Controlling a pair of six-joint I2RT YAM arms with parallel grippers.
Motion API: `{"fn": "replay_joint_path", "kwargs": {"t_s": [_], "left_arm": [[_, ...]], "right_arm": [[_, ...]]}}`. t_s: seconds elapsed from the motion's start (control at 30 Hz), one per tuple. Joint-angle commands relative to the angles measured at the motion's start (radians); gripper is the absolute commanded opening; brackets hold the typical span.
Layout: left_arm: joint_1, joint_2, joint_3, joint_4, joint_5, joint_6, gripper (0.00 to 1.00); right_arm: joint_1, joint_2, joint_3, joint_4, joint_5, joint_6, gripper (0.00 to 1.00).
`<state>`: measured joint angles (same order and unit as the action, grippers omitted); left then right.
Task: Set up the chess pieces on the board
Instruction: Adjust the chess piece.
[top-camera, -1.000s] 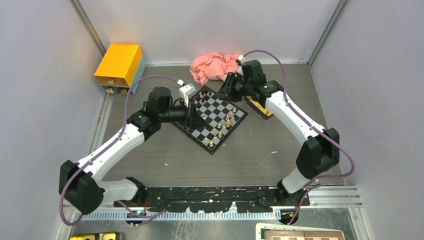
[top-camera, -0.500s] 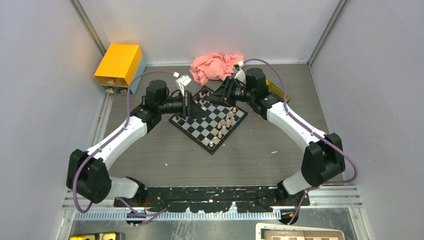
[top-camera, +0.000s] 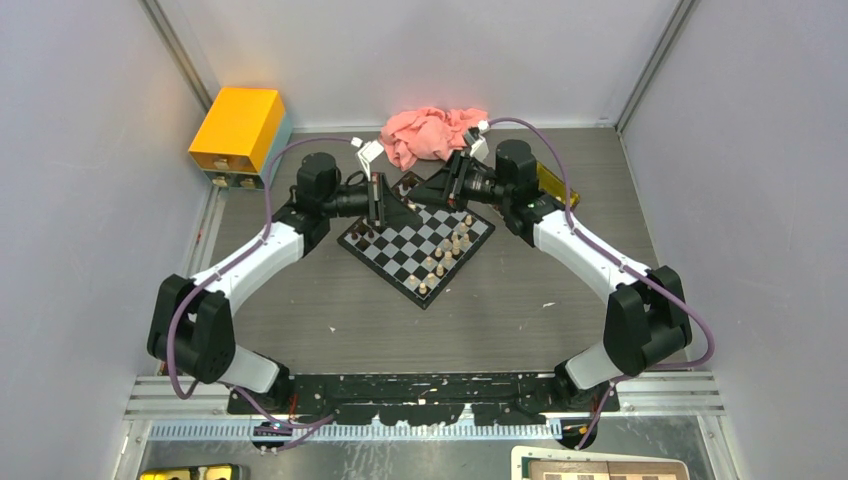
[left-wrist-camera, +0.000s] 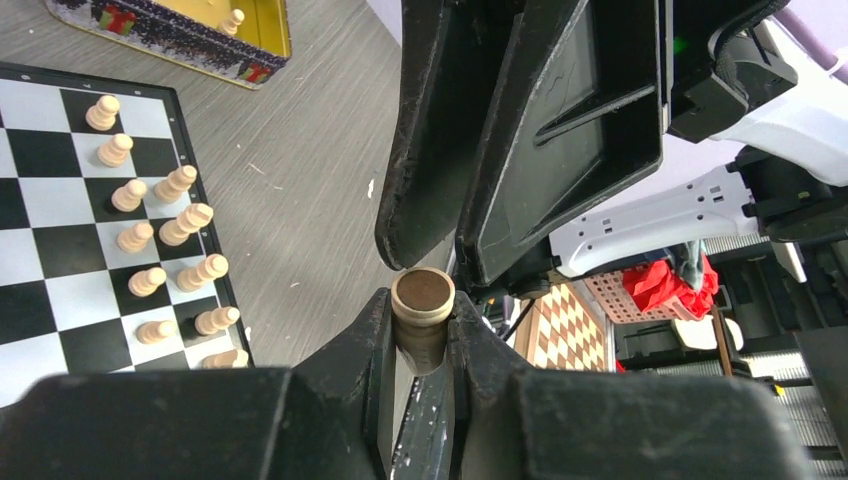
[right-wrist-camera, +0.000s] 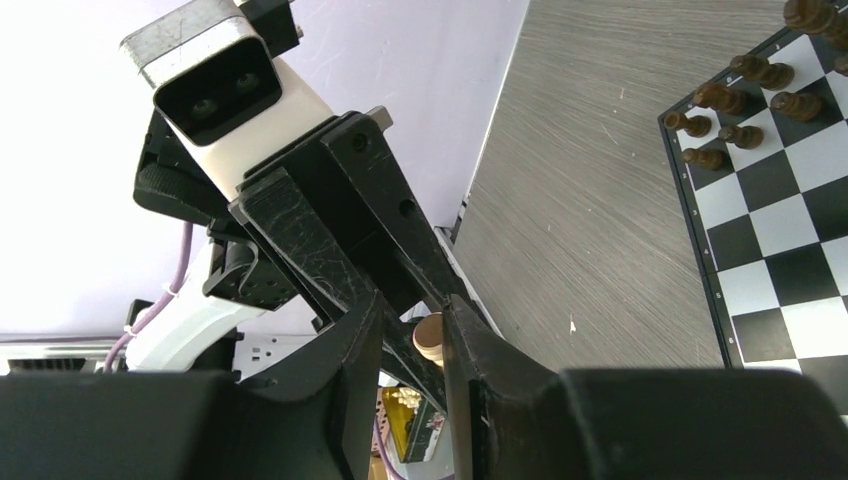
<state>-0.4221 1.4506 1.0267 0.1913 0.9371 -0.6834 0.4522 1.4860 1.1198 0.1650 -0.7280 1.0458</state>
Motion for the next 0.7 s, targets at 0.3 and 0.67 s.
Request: {"fn": "replay_joint_path", "kwargs": {"t_s": [0.3,0.67], "left_arm": [[0.017,0.026,0.052,0.161,0.058,-0.089,0.00],[0.028,0.027,0.049,0.201,0.065,-0.120,0.00]], "right_arm": [[0.001,-0.009,-0.029,0.108,-0.054,0.036,0.34],[-0.001,-0.010,-0.054,0.102,-0.064,0.029,0.34]]}}
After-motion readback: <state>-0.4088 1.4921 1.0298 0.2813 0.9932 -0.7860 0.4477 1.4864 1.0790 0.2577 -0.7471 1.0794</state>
